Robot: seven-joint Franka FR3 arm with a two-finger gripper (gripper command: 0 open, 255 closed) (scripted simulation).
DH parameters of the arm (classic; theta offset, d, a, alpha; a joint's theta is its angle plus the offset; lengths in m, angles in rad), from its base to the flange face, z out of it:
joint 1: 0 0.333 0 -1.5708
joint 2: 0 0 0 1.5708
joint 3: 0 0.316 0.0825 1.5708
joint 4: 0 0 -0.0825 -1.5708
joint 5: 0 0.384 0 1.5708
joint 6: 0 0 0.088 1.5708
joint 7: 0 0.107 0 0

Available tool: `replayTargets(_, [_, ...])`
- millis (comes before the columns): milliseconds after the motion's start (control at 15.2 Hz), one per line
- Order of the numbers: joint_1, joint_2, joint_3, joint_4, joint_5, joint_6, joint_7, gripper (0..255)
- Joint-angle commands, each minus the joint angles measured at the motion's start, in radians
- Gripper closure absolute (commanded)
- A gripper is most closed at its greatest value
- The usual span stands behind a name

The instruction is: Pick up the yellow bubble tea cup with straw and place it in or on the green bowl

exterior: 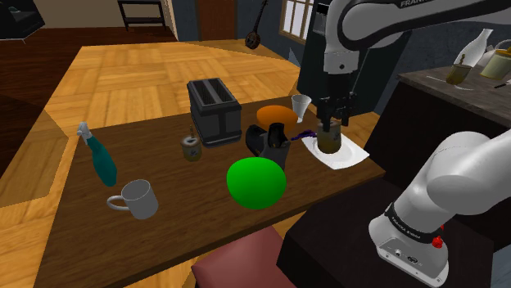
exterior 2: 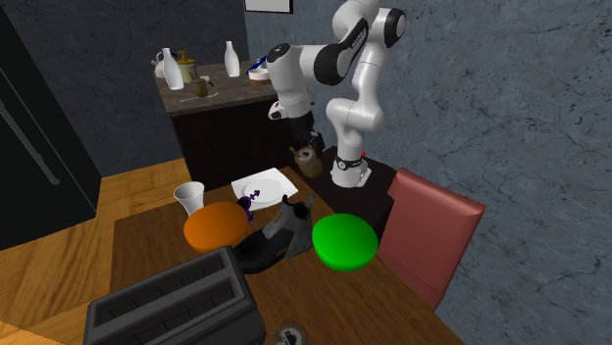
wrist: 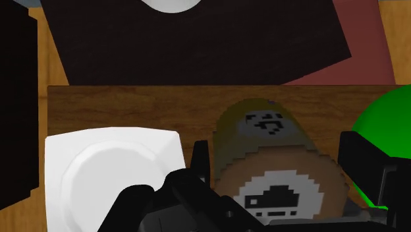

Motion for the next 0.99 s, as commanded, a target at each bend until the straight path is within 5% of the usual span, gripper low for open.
replayTargets(0, [0.025,0.022,0.034,0.023,0.034,0.004,0.043,255])
replayTargets(924, [0.162,0.326,0.242,0.331,0.176,0.052,0.334,255])
